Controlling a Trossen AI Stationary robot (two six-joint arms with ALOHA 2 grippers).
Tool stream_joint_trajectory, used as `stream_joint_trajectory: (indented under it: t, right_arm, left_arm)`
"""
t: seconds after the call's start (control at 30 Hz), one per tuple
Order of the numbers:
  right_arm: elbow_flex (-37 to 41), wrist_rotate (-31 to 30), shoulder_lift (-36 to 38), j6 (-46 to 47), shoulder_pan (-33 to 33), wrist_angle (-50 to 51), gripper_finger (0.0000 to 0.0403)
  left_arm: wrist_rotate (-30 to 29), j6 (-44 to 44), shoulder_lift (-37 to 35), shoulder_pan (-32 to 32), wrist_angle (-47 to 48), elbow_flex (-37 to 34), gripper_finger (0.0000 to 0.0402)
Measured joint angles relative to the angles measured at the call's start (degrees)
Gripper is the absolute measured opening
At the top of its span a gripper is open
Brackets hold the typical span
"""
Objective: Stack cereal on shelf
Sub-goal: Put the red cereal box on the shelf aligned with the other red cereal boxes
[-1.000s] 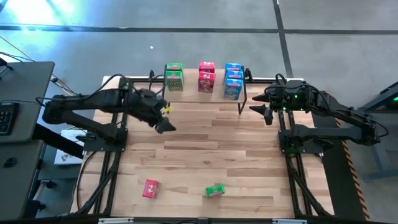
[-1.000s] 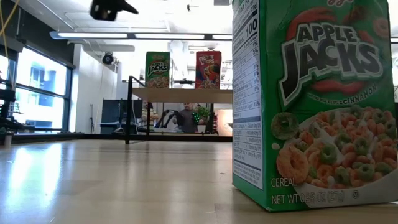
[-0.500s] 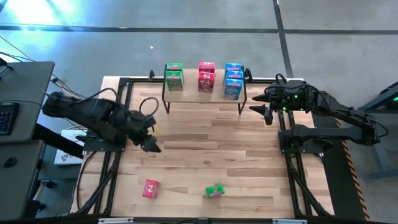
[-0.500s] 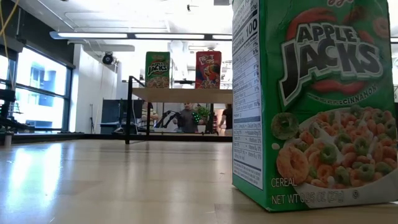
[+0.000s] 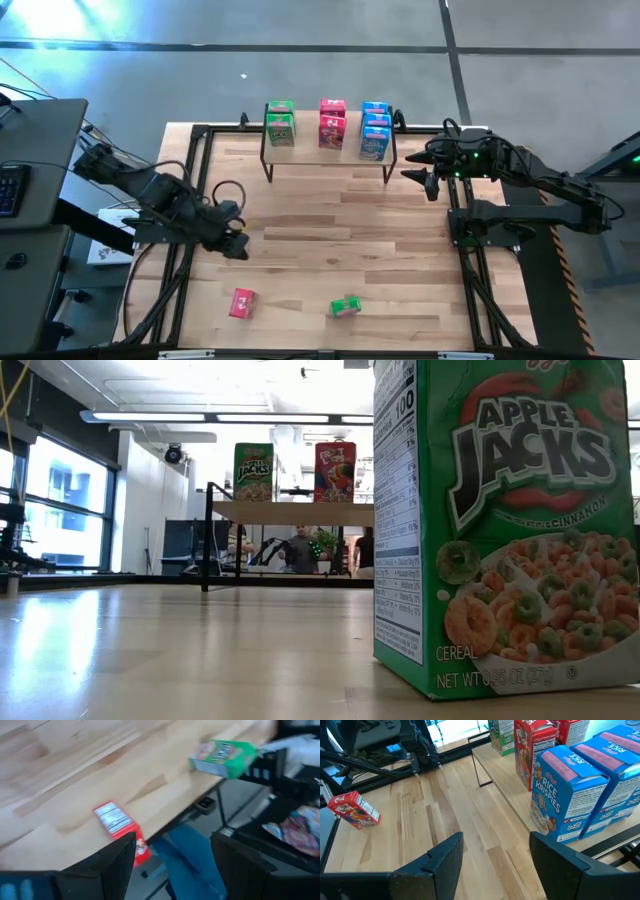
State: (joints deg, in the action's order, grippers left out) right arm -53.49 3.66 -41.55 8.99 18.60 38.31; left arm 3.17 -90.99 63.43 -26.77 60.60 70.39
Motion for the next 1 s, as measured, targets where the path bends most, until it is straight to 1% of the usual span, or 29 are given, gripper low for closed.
stream_joint_trajectory:
  t: [0.07, 0.2, 0.33, 1.0]
  right_arm:
    - [0.0, 0.0, 0.0, 0.0, 0.0, 0.0, 0.022]
    - [0.0, 0.0, 0.0, 0.0, 0.0, 0.0, 0.022]
    - [0.0, 0.0, 0.0, 0.0, 0.0, 0.0, 0.022]
    - [0.0, 0.0, 0.0, 0.0, 0.0, 0.0, 0.022]
  left_arm:
    - [-1.4, -3.1, 0.4, -1.4, 1.5, -0.1, 0.0248]
    - [-4.8, -8.1, 1.7, -4.1, 1.5, 0.0, 0.0248]
    - [-6.7, -13.2, 3.6, -6.5, 2.4, 0.0, 0.0248]
    - [-7.0, -34.5, 15.1, -16.6, 2.2, 0.0, 0.0248]
